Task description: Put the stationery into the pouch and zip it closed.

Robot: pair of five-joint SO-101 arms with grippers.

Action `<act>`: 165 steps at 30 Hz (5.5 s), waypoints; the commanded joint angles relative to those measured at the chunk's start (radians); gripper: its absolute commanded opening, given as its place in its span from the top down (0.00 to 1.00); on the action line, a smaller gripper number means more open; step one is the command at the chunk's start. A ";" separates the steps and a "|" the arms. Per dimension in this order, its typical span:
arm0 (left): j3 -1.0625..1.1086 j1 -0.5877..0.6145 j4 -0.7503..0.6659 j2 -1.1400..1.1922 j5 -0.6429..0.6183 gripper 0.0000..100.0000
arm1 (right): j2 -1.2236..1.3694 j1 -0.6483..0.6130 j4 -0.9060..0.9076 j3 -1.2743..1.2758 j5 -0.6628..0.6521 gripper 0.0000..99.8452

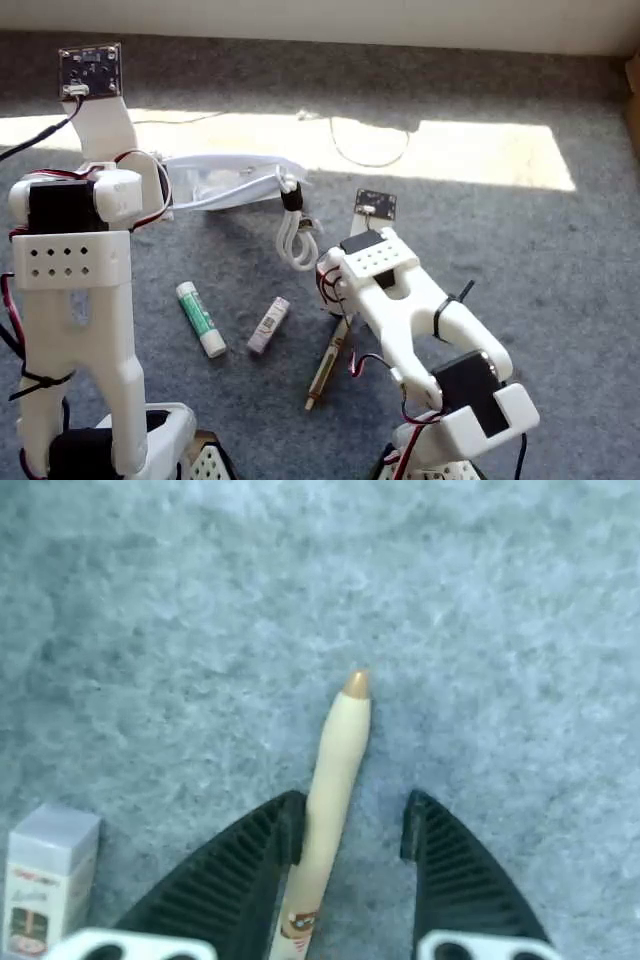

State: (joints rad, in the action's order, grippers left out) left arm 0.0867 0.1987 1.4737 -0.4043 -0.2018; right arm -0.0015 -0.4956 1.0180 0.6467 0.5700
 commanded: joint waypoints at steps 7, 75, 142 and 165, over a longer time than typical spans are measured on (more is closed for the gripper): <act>0.008 0.008 -0.014 0.012 0.008 0.99 | 0.070 -0.001 -0.030 -0.059 0.006 0.96; 0.007 -0.047 -0.011 0.012 0.009 0.99 | -0.891 -0.257 -0.888 -0.127 -0.497 0.99; -0.047 0.090 -0.008 0.012 0.003 0.99 | -0.774 -0.265 0.171 -0.108 -0.123 0.84; -0.094 0.156 -0.011 0.013 -0.025 0.99 | -0.280 -0.374 -0.087 -0.133 0.161 0.84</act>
State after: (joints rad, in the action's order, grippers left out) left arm 0.0238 0.3368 1.4753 -0.3874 -0.2140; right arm -0.3099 -0.8485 0.9751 0.5854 0.7081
